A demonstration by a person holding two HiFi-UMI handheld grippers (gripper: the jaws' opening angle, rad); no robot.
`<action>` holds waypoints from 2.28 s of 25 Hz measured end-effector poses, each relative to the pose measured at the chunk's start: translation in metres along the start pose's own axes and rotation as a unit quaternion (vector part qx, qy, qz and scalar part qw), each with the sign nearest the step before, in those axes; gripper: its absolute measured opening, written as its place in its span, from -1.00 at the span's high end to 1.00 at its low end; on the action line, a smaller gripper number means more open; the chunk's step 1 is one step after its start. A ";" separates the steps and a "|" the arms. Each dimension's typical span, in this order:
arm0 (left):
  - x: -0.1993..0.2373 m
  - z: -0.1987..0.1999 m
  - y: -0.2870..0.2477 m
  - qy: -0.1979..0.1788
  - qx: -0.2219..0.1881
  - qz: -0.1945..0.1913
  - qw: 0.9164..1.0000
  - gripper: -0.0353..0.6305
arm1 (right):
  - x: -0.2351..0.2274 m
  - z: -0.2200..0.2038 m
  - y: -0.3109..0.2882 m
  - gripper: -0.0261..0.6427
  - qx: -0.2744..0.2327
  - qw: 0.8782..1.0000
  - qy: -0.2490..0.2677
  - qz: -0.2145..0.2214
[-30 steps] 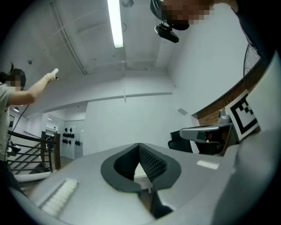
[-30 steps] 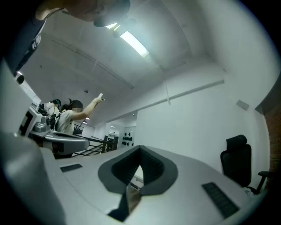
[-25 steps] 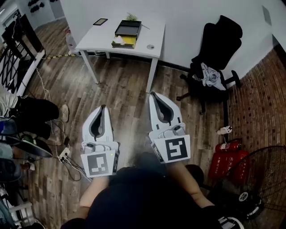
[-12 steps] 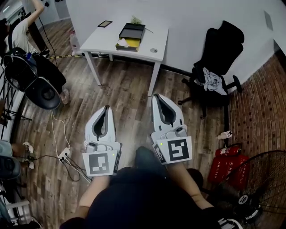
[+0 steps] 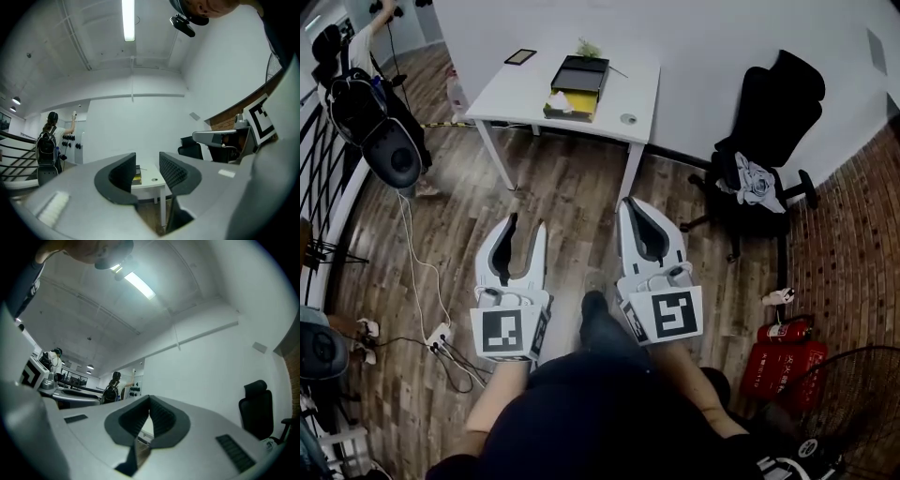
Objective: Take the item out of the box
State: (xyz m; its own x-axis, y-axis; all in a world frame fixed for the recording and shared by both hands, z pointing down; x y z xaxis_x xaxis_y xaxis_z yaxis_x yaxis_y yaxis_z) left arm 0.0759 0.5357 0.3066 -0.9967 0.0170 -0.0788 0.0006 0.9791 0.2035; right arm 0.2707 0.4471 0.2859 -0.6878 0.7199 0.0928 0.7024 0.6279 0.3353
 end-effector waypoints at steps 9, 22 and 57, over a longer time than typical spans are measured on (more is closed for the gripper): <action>0.032 -0.020 -0.111 0.011 0.007 0.008 1.000 0.40 | -0.062 -0.036 -0.101 0.89 0.006 1.000 -0.010 0.009; 0.079 -0.053 -0.266 0.018 0.002 0.023 1.000 0.40 | -0.146 -0.090 -0.246 0.89 0.013 0.999 -0.012 0.028; 0.198 -0.146 -0.460 0.028 0.026 -0.036 0.999 0.40 | -0.203 -0.200 -0.429 0.89 0.058 0.998 -0.007 -0.023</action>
State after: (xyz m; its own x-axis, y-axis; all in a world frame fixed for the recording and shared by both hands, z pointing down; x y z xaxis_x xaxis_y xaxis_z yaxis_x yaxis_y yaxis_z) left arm -0.1336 0.0593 0.3399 -0.9973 -0.0635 -0.0365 -0.0682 0.9865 0.1489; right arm 0.0726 -0.0277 0.3107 -0.7171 0.6939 0.0660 0.6880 0.6893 0.2269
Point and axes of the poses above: the fingertips, and each gripper's own axes: y backward along the fingers, x to its left, z out of its top, the point moved 10 cm from there along y, backward along the fingers, and after that the axes turned 8 degrees about -x, right-handed, at the moved point
